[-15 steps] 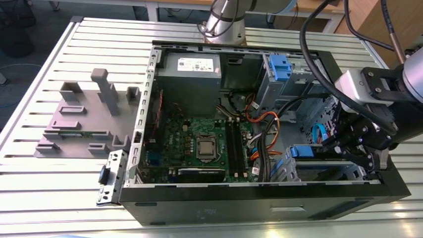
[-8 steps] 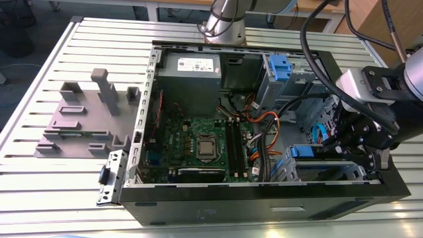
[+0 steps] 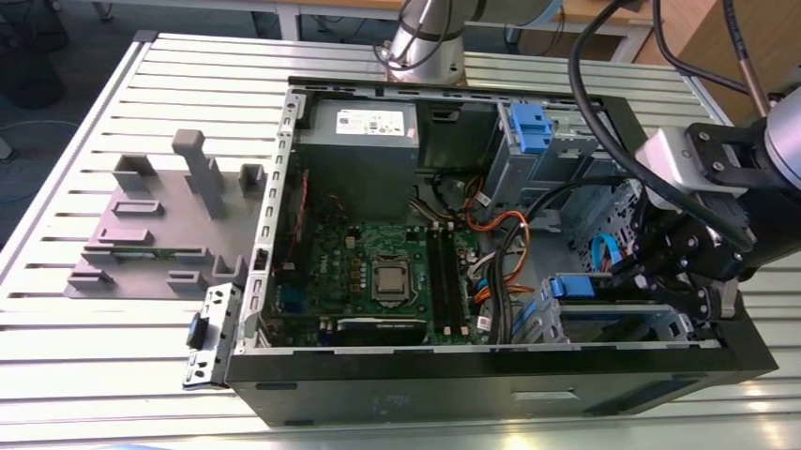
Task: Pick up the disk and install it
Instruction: 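Insert the second disk wire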
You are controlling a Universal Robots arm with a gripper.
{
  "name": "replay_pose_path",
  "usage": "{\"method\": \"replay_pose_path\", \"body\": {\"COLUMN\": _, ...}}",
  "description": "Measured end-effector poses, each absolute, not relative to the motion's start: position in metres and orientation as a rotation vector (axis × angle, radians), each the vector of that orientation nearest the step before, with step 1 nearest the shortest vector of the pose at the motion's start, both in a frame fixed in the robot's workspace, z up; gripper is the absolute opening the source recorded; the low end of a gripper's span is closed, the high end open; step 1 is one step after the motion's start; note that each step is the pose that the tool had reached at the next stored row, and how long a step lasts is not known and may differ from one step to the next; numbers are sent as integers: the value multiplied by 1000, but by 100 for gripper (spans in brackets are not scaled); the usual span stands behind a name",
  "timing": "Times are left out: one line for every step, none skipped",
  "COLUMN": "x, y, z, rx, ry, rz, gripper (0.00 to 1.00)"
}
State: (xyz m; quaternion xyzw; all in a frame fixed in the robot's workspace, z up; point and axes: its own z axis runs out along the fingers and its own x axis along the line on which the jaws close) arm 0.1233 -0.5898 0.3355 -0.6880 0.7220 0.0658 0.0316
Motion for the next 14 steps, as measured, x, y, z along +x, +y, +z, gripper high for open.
{"method": "replay_pose_path", "body": {"x": 123, "y": -589, "z": 336, "rx": -2119, "ry": 2224, "rz": 203, "gripper": 16}}
{"method": "replay_pose_path", "body": {"x": 123, "y": -589, "z": 336, "rx": -2119, "ry": 2224, "rz": 203, "gripper": 16}}
{"method": "replay_pose_path", "body": {"x": 123, "y": -589, "z": 336, "rx": -2119, "ry": 2224, "rz": 203, "gripper": 16}}
{"method": "replay_pose_path", "body": {"x": 123, "y": -589, "z": 336, "rx": -2118, "ry": 2223, "rz": 204, "gripper": 16}}
{"method": "replay_pose_path", "body": {"x": 123, "y": -588, "z": 336, "rx": -2118, "ry": 2223, "rz": 204, "gripper": 16}}
{"method": "replay_pose_path", "body": {"x": 123, "y": -588, "z": 335, "rx": -2118, "ry": 2222, "rz": 205, "gripper": 16}}
{"method": "replay_pose_path", "body": {"x": 123, "y": -588, "z": 335, "rx": -2117, "ry": 2222, "rz": 206, "gripper": 16}}
{"method": "replay_pose_path", "body": {"x": 123, "y": -588, "z": 335, "rx": -2117, "ry": 2221, "rz": 207, "gripper": 16}}
{"method": "replay_pose_path", "body": {"x": 123, "y": -588, "z": 336, "rx": -2116, "ry": 2221, "rz": 208, "gripper": 16}}
{"method": "replay_pose_path", "body": {"x": 123, "y": -588, "z": 336, "rx": -2116, "ry": 2221, "rz": 208, "gripper": 16}}
{"method": "replay_pose_path", "body": {"x": 123, "y": -588, "z": 336, "rx": -2116, "ry": 2221, "rz": 208, "gripper": 16}}
{"method": "replay_pose_path", "body": {"x": 123, "y": -588, "z": 335, "rx": -2116, "ry": 2221, "rz": 208, "gripper": 16}}
{"method": "replay_pose_path", "body": {"x": 123, "y": -588, "z": 335, "rx": -2116, "ry": 2221, "rz": 208, "gripper": 16}}
{"method": "replay_pose_path", "body": {"x": 123, "y": -588, "z": 335, "rx": -2116, "ry": 2221, "rz": 208, "gripper": 16}}
